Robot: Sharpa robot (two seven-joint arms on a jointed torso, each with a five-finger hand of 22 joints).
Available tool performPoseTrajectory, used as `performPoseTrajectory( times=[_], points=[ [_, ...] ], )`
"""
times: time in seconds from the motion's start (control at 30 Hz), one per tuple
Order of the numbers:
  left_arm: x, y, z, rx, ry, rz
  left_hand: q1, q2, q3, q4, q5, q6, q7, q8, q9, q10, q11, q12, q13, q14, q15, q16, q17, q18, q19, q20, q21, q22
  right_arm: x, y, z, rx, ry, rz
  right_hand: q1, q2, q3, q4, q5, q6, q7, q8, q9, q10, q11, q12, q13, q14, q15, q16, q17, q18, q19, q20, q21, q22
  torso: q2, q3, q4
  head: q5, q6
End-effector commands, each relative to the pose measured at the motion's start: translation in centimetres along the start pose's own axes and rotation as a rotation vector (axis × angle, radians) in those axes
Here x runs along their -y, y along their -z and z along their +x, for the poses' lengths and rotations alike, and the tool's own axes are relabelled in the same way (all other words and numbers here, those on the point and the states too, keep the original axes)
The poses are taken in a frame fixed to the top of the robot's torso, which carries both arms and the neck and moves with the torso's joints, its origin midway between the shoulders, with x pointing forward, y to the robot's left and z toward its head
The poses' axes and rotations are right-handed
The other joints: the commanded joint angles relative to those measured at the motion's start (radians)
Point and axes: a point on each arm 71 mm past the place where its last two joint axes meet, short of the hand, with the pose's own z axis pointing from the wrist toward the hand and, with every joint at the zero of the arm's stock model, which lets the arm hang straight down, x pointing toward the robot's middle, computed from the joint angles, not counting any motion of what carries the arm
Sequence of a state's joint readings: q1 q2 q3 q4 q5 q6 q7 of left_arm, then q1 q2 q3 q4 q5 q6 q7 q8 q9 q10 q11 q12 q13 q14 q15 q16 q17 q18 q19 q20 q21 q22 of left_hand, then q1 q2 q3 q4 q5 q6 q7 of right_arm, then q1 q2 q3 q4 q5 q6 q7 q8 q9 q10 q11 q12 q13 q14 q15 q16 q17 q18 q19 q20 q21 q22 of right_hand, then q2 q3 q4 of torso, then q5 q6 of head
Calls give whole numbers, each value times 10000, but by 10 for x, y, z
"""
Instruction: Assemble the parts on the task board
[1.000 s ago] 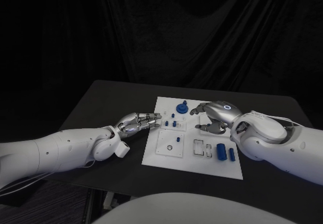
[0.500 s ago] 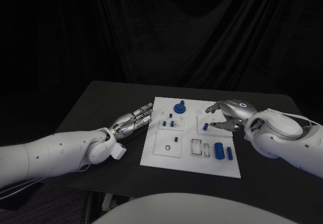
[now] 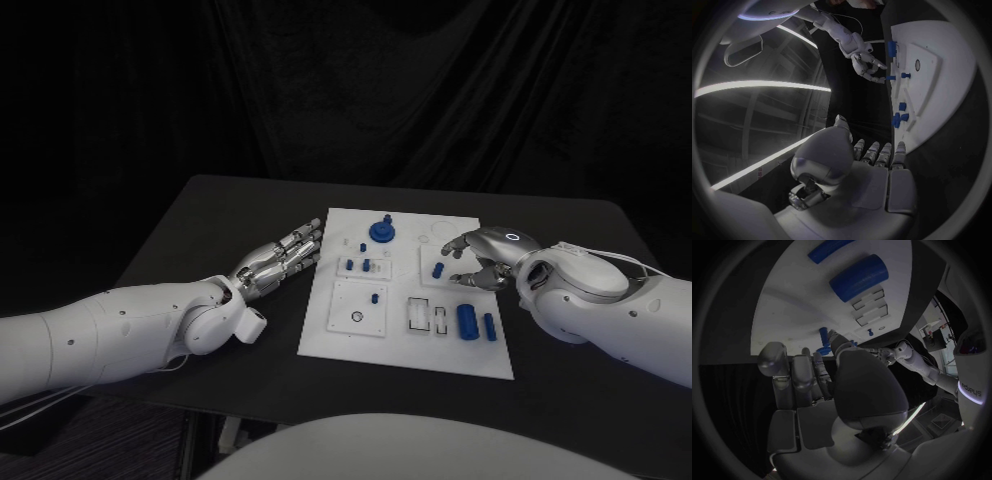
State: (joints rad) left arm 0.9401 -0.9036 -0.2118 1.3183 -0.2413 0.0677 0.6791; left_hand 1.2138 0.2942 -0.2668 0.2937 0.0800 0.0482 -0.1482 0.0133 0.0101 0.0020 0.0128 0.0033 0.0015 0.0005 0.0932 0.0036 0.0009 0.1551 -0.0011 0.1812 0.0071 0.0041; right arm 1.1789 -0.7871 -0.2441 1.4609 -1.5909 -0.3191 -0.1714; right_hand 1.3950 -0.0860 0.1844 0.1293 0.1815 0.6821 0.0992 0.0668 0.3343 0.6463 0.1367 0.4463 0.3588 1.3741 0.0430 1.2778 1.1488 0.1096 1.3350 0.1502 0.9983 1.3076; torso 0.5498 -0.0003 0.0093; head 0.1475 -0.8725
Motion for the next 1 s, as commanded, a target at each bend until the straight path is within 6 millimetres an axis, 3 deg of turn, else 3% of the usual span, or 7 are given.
performPoseTrajectory(
  times=[0.03,0.2,0.27,0.47,0.6,0.77,1.0],
  points=[
    [18,0,0,43,34,2420,-70,-9,75,-7,70,-51,-5,-48,-14,-20,0,-33,-15,-5,47,-36,-9,63,14,48,-65,-16,2,-2,5,-124,-19,146,62,58,-65,5,74,10,77,28,-65,137,-13,-35,-85,60,49,44,7,-40,85,-11,39,1230,2,16,-13,-1,-2],
    [18,0,0,14,58,2469,12,-14,197,-10,424,3,70,-37,-3,-20,147,-33,-15,-5,53,-36,-9,-68,13,-68,-68,-28,1,-6,12,-86,-46,75,131,109,-84,-27,191,119,132,73,-165,360,-23,-72,-244,66,57,55,-2,-38,96,2,37,1230,16,1,3,-21,-2],
    [18,0,0,-20,90,2465,123,-10,323,-7,912,65,278,-26,8,-20,343,-33,-15,-5,92,-36,-9,-122,13,-73,-67,-26,0,-8,14,-87,-53,41,160,134,-91,-42,265,171,151,89,-216,516,-36,-75,-321,80,56,73,9,-39,111,2,56,1235,24,-12,20,-47,-2],
    [17,-2,1,-127,182,2462,440,-15,527,-29,1459,354,676,26,53,-20,521,-33,-15,-5,133,-36,-9,-138,16,-41,-64,-16,-4,-12,20,-36,-93,-103,191,201,-96,-47,381,287,196,122,-325,942,-72,-55,-480,135,46,138,65,-58,179,-5,172,1264,27,-11,54,-77,-2],
    [17,-3,2,-161,205,2535,550,-18,582,-32,1580,454,761,44,69,-20,552,-33,-15,-5,115,-36,-9,-140,18,-67,-61,-8,-6,-14,21,22,-104,-158,191,222,-94,-38,419,277,215,105,-380,1099,-81,-65,-549,167,41,172,97,-67,211,-10,225,1277,32,-7,59,-77,-2],
    [17,-4,1,-142,177,2635,808,-34,597,-30,1748,703,964,83,102,14,668,-22,-3,-5,-191,-36,-9,-393,93,-648,10,187,-6,-16,21,87,-242,-171,207,273,-68,-29,474,295,234,104,-428,1233,-79,-89,-620,199,43,208,134,-78,245,-12,286,1291,30,-27,47,-68,-2],
    [16,-5,2,-199,222,2610,989,-31,640,-56,2009,820,1089,101,117,7,687,-24,-6,-5,-87,-36,-9,-547,92,-679,4,166,-9,-20,21,157,-325,-247,237,375,33,12,596,566,282,215,-491,1617,-126,-162,-816,275,8,295,222,-99,326,-35,436,1326,21,-39,52,-81,-2]
  ],
)
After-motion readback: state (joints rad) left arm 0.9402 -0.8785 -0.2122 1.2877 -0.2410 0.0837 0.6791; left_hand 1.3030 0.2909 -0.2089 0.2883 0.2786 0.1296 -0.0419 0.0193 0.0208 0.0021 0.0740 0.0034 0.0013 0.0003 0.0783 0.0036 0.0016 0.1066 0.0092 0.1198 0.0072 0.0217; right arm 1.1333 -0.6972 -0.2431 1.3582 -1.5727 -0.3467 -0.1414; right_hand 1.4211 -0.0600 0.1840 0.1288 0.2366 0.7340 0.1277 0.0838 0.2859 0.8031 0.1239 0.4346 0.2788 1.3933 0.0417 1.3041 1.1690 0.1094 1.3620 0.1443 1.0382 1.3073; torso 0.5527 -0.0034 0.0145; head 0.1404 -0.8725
